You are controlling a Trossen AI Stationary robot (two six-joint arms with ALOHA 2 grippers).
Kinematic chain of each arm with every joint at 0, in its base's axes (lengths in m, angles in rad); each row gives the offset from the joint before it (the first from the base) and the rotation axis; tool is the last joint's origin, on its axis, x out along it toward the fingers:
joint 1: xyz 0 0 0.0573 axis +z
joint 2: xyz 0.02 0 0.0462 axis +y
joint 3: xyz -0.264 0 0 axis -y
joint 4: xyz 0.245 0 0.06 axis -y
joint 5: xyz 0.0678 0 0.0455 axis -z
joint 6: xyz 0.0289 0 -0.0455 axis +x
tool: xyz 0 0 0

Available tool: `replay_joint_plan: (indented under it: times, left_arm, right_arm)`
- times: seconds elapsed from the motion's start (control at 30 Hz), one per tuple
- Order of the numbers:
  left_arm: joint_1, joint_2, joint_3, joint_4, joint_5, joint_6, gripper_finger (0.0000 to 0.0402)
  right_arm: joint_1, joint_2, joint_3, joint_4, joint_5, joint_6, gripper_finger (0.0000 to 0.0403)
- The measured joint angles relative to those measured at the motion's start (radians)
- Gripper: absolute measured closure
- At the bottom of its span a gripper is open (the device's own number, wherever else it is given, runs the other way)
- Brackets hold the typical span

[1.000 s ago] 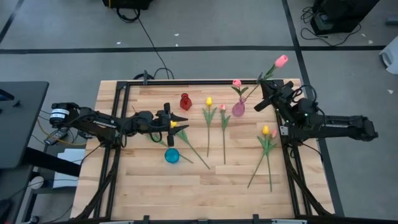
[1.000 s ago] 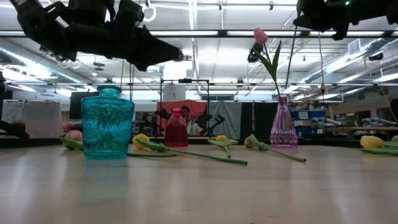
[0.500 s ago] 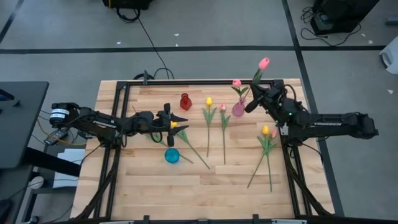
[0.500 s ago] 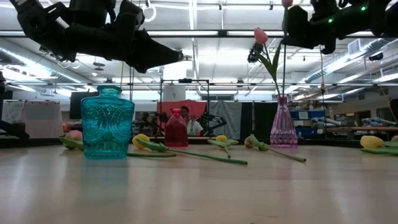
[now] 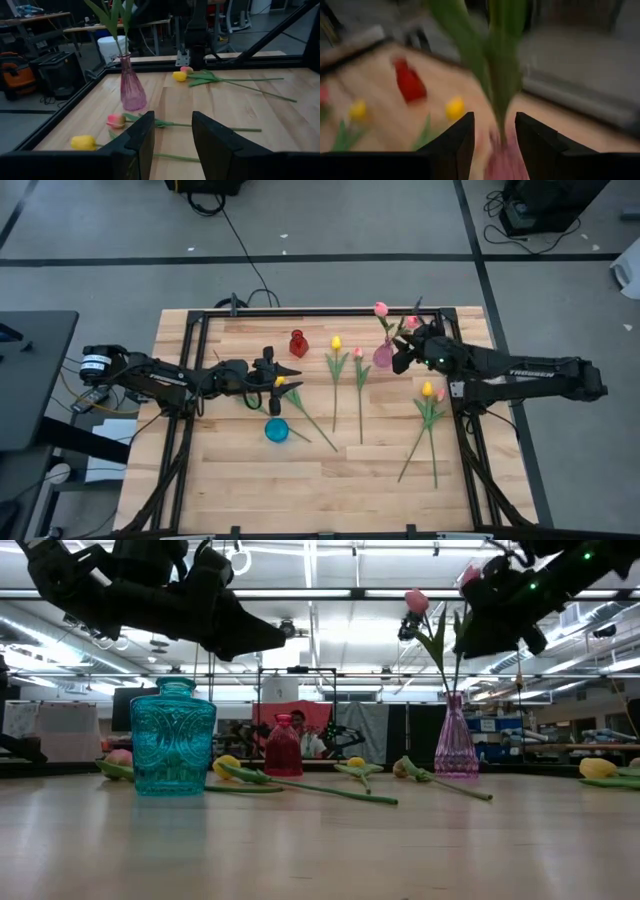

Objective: Sort flowers into vase by color
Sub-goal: Put the pink tulip into the violet flower vase, then put the right light pink tulip into the blue flower vase

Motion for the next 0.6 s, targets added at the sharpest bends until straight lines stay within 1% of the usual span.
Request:
replay_joint_plan:
  times: [0.07, 0.13, 0.3, 0.37, 0.43, 0.5, 0.6]
  left_arm:
    - [0.000, 0.000, 0.000, -0.005, -0.009, -0.001, 0.0264]
    - [0.000, 0.000, 0.000, -0.006, -0.010, -0.004, 0.0264]
    - [0.000, 0.000, 0.000, -0.010, -0.009, -0.005, 0.0264]
    - [0.000, 0.000, 0.000, -0.009, -0.009, -0.005, 0.0264]
    - [0.000, 0.000, 0.000, -0.009, -0.009, -0.005, 0.0264]
    - [0.000, 0.000, 0.000, -0.009, -0.009, -0.005, 0.0264]
    - [0.000, 0.000, 0.000, -0.005, -0.010, -0.003, 0.0264]
  right_arm:
    - [0.013, 0.030, 0.068, -0.170, -0.045, 0.093, 0.0249]
    - [0.032, 0.061, 0.127, -0.296, -0.079, 0.165, 0.0249]
    - [0.083, 0.127, 0.228, -0.540, -0.185, 0.303, 0.0249]
    - [0.111, 0.147, 0.243, -0.608, -0.221, 0.348, 0.0249]
    - [0.138, 0.154, 0.247, -0.638, -0.259, 0.399, 0.0249]
    - [0.159, 0.157, 0.247, -0.667, -0.334, 0.459, 0.0249]
    - [0.191, 0.181, 0.247, -0.747, -0.476, 0.580, 0.0249]
